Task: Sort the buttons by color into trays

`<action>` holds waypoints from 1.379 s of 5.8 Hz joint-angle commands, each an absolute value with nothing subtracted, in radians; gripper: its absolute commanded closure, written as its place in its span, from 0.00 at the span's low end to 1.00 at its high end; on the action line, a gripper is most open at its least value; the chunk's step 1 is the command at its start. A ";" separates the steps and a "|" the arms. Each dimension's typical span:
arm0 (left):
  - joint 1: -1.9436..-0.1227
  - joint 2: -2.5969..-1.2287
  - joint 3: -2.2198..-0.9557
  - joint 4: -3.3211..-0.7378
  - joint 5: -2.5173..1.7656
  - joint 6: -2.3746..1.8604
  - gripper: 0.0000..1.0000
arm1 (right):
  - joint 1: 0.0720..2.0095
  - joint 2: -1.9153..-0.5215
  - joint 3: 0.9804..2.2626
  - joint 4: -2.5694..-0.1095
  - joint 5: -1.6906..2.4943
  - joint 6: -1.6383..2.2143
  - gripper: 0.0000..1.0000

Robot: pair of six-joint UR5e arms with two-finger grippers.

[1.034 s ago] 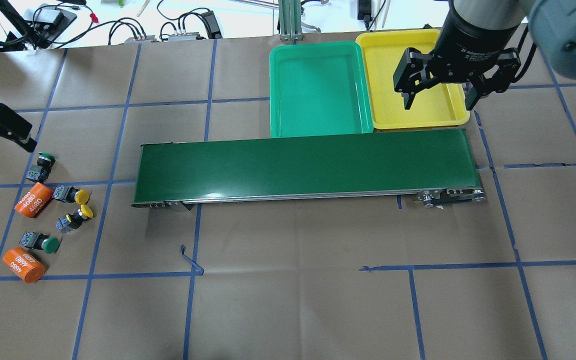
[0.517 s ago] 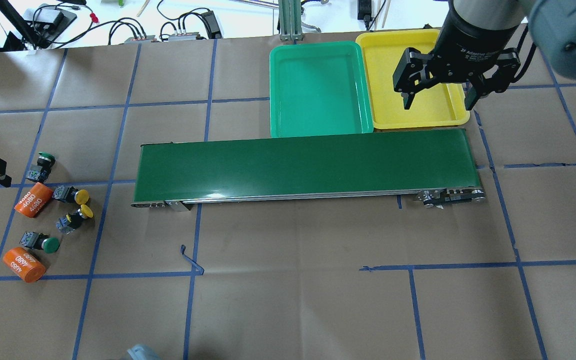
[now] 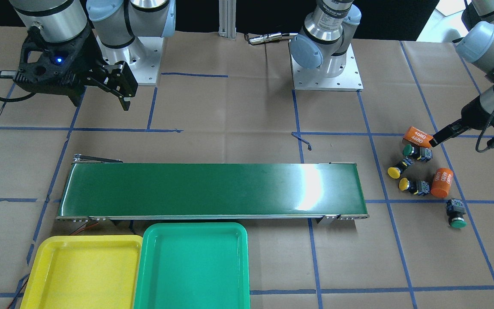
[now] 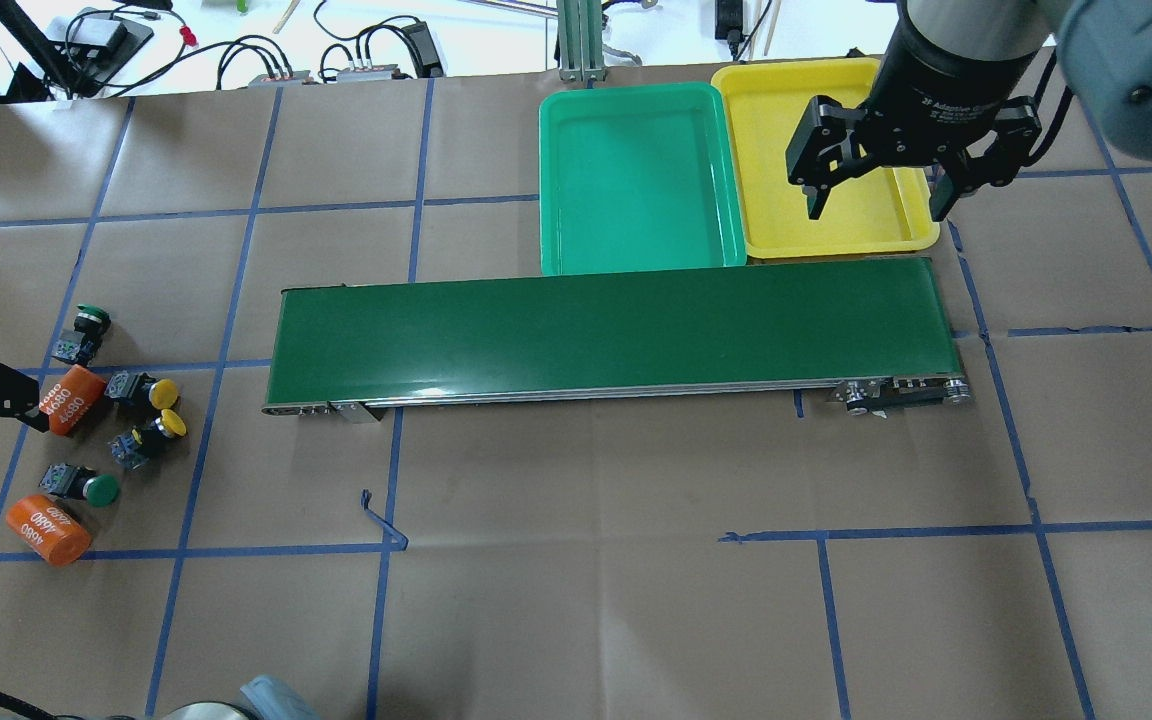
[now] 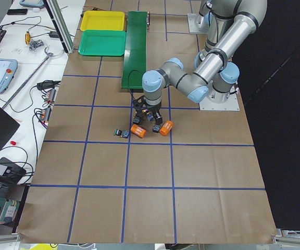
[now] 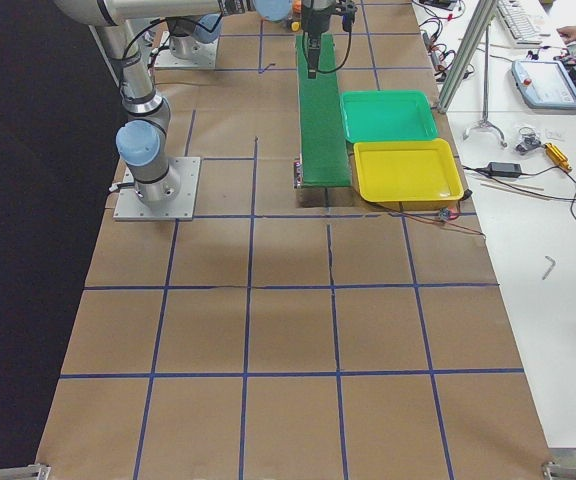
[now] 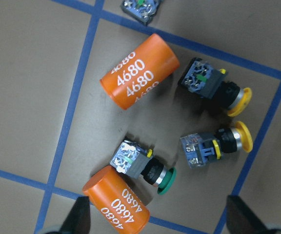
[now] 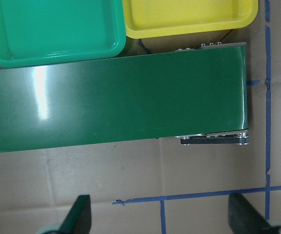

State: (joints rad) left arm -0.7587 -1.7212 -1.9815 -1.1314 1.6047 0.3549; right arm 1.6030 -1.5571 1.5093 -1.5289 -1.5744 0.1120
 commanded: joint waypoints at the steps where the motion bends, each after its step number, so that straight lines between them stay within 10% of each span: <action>1: -0.720 -1.779 -2.022 -1.115 1.655 0.267 0.04 | 1.603 -1.557 1.509 -1.528 -1.575 0.112 0.00; 6: -0.644 -1.868 -2.095 -1.022 1.700 0.221 0.25 | 1.603 -1.557 1.509 -1.529 -1.575 0.112 0.00; 8: -0.646 -1.855 -2.086 -1.017 1.697 0.238 0.88 | 1.603 -1.557 1.508 -1.529 -1.574 0.112 0.00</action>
